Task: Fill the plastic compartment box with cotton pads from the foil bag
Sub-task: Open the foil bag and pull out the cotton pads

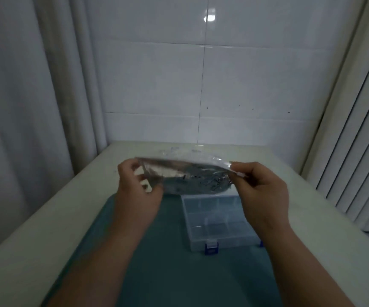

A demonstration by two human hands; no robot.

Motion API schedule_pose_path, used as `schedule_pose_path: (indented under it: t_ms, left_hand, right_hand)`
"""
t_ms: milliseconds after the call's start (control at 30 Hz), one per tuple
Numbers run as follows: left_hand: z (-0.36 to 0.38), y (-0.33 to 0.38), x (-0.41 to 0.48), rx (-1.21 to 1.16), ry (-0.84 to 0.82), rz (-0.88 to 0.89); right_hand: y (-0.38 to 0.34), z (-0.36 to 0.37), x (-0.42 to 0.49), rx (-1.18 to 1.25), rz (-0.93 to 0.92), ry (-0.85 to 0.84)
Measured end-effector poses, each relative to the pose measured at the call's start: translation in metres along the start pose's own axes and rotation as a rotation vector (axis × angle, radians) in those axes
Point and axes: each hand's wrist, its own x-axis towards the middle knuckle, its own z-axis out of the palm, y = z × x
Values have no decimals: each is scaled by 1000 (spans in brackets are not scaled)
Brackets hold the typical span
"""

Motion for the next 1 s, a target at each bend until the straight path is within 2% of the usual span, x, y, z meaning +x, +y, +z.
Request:
schedule_pose_path:
  t_ms: [100, 167, 300, 467, 633, 833, 1000]
  left_hand:
    - [-1, 4, -2, 269, 164, 215]
    - [-4, 10, -3, 393, 234, 295]
    - [-2, 11, -5, 459, 111, 304]
    - [-2, 9, -2, 672, 94, 378]
    - [14, 16, -14, 569, -118, 512]
    - [24, 33, -25, 383, -48, 652]
    - [31, 34, -28, 342, -24, 679]
  right_hand:
    - [4, 2, -1, -132, -50, -39]
    - [4, 2, 1, -188, -127, -45]
    - [3, 2, 0, -210, -179, -5]
    - [-2, -1, -2, 39, -31, -61]
    - [-1, 2, -5, -95, -90, -128]
    - [-6, 4, -8, -42, -35, -191]
    - [-10, 6, -10, -18, 32, -254]
